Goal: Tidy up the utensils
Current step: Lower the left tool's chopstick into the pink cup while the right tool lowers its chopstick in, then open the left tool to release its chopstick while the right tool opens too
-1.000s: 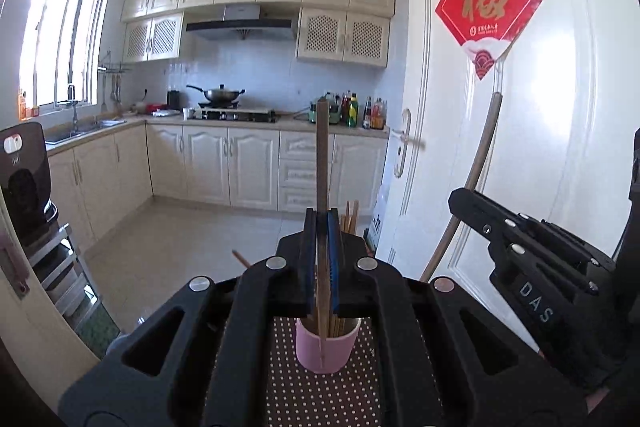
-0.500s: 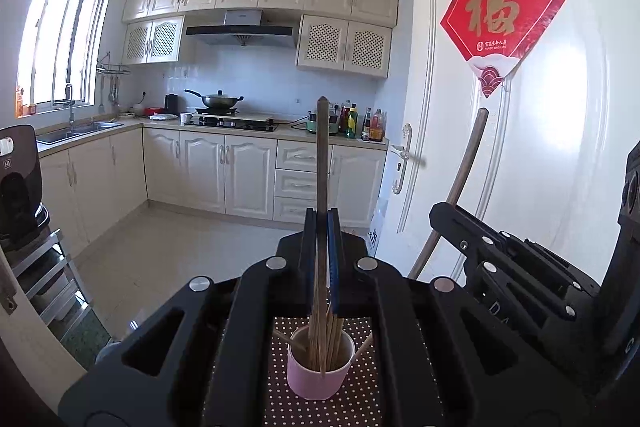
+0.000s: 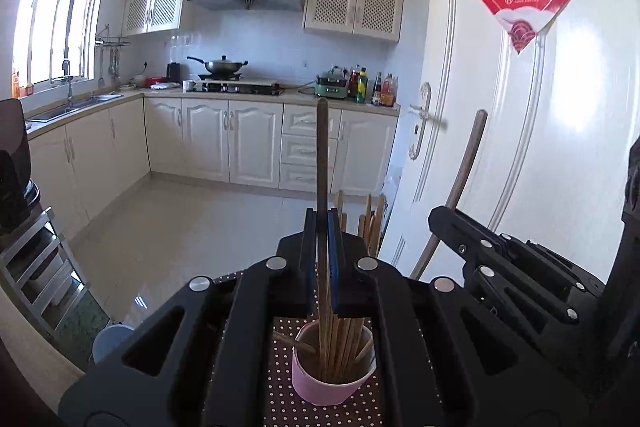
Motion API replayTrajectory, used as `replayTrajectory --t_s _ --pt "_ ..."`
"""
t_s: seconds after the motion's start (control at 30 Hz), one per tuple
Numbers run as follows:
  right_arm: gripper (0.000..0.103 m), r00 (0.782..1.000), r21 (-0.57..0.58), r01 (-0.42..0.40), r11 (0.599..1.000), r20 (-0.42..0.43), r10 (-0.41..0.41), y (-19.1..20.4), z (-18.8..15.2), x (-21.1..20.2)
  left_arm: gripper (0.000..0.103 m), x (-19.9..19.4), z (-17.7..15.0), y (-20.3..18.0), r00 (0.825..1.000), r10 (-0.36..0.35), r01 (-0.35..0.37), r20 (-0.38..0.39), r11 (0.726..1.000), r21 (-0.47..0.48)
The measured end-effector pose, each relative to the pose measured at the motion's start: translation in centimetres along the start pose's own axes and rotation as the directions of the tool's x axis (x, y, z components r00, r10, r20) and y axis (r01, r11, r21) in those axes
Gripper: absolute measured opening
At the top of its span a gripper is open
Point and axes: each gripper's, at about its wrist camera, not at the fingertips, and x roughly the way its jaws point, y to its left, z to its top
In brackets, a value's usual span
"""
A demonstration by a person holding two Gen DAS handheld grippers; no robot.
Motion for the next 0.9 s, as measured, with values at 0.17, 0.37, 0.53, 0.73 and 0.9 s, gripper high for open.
replayTrajectory --t_s 0.17,0.37,0.53,0.73,0.9 --pt "0.005 0.999 0.005 -0.002 1.000 -0.052 0.002 -0.2 -1.4 1.1 0.006 1.8 -1.3 0.4 0.999 0.003 -0.003 -0.050 1.000 -0.004" --pt "0.005 0.994 0.004 -0.009 1.000 -0.113 0.010 -0.1 -2.8 2.0 0.006 3.4 -2.7 1.2 0.994 -0.019 0.017 -0.111 1.000 -0.020" --pt "0.007 0.984 0.003 -0.004 1.000 -0.176 0.004 -0.1 -3.6 2.9 0.006 4.4 -3.9 1.6 0.986 -0.033 0.031 -0.165 0.999 -0.014" --pt "0.034 0.981 0.010 0.019 1.000 -0.195 -0.017 -0.4 -3.8 2.4 0.007 4.0 -4.9 1.4 0.984 -0.030 0.033 -0.177 0.999 0.015" --pt "0.046 0.983 -0.005 0.024 1.000 -0.182 -0.024 -0.7 -3.8 1.1 0.007 3.2 -5.3 0.9 0.983 -0.023 0.031 -0.182 0.999 0.042"
